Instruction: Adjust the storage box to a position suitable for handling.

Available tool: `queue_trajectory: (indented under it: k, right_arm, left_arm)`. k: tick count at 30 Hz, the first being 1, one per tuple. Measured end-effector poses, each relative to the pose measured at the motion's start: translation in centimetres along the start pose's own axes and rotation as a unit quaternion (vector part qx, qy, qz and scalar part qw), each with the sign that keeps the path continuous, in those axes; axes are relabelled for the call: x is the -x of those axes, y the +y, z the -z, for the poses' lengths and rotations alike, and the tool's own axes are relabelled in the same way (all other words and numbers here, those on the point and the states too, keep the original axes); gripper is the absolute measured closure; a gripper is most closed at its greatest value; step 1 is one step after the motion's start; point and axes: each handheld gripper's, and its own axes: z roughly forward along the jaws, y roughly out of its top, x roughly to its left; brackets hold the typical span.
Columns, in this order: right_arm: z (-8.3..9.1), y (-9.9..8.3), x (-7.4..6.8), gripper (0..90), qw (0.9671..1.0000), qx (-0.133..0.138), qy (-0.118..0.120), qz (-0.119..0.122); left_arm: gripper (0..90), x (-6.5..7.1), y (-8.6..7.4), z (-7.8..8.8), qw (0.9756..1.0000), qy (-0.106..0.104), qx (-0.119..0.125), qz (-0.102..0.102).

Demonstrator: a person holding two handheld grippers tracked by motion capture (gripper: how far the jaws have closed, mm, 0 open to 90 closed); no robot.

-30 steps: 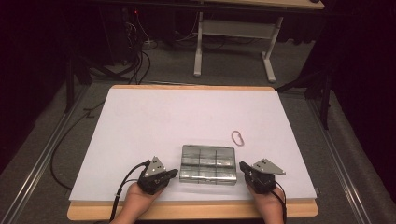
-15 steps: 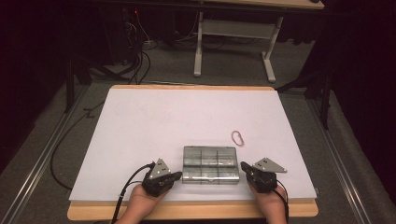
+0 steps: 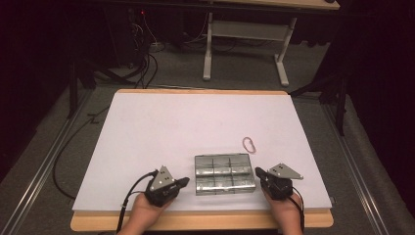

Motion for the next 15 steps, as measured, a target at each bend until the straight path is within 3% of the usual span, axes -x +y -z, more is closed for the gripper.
queue_trajectory:
  k: [1,2,3,6,7,8,10,13,15]
  right_arm:
    - [-0.2,0.1,0.2,87.2,1.0,0.0,-0.002,-0.002]
    - [-0.2,0.1,0.2,87.2,1.0,0.0,-0.002,-0.002]
    - [-0.6,0.5,0.7,86.3,0.9999,-0.002,-0.005,-0.009]
    - [-1.1,0.9,1.5,86.2,0.9998,-0.003,-0.008,-0.017]
    - [-1.1,0.9,1.5,86.2,0.9998,-0.003,-0.008,-0.017]
    - [-1.5,1.4,2.2,85.7,0.9995,-0.003,-0.02,-0.024]
    - [-1.9,1.8,2.8,84.7,0.9992,-0.004,-0.022,-0.032]
    - [-3.0,2.5,3.4,82.1,0.999,-0.012,-0.03,-0.03]
    - [-4.0,3.0,3.8,81.2,0.9986,-0.023,-0.036,-0.031]
  left_arm:
    - [87.3,-0.9,0.0,0.3,0.9999,0.012,0.002,0.003]
    - [84.5,-0.9,0.0,0.3,0.9999,0.012,0.002,0.003]
    - [78.3,-2.8,-0.2,1.0,0.9991,0.039,0.009,0.015]
    - [70.7,-5.5,-0.8,2.4,0.9965,0.071,0.022,0.037]
    - [69.4,-5.5,-0.8,2.4,0.9965,0.071,0.022,0.037]
    - [66.4,-6.8,-1.4,3.0,0.9943,0.099,0.015,0.038]
    - [62.2,-7.6,-2.1,3.3,0.9925,0.117,0.006,0.036]
    - [56.2,-7.9,-3.3,3.2,0.9917,0.114,0.013,0.058]
    - [54.3,-7.6,-3.2,3.2,0.9917,0.12,0.014,0.043]
